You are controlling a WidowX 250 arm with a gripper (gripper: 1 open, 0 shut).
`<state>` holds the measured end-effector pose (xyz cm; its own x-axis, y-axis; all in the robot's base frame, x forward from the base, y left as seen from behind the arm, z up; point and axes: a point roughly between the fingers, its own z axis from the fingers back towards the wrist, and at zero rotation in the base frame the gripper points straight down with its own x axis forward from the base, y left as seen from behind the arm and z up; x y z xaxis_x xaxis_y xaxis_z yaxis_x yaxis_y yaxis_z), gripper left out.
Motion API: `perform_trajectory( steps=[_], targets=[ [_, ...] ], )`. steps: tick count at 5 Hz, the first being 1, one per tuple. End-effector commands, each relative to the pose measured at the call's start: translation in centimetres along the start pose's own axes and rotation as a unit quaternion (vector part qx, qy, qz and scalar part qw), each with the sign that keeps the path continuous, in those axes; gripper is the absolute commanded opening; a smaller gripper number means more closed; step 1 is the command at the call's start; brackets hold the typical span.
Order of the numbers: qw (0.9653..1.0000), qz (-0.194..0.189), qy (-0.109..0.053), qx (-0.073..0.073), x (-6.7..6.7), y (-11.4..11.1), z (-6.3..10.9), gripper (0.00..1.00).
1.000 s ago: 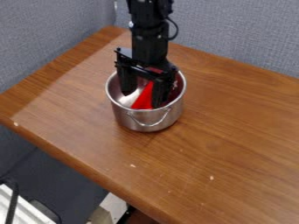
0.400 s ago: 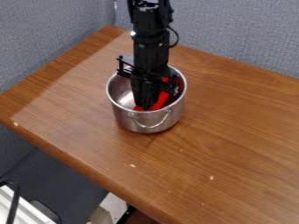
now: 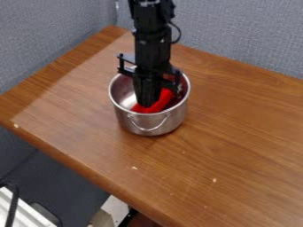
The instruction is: Move the red object from the metal pot to the table
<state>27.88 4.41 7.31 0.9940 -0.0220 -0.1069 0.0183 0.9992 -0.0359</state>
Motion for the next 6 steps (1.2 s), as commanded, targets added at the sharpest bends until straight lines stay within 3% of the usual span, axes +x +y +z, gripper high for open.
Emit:
perform_trajectory(
  steps=[1, 2, 3, 4, 5, 6],
  targets=[
    [0.9979, 0.021, -0.061, 0.001, 0.4, 0.6, 4.3, 0.00],
    [0.9950, 0.037, -0.092, -0.007, -0.2, 1.3, 7.3, 0.00],
    [0.9931, 0.052, -0.105, -0.001, 0.0, 2.2, 8.7, 0.00],
    [0.9920, 0.033, -0.121, 0.015, 0.6, 1.2, 8.9, 1.00],
    [0.9931, 0.009, -0.115, 0.021, 0.5, -0.2, 8.3, 1.00],
    [0.9947, -0.015, -0.101, 0.013, 0.3, -1.2, 7.3, 1.00]
  ],
)
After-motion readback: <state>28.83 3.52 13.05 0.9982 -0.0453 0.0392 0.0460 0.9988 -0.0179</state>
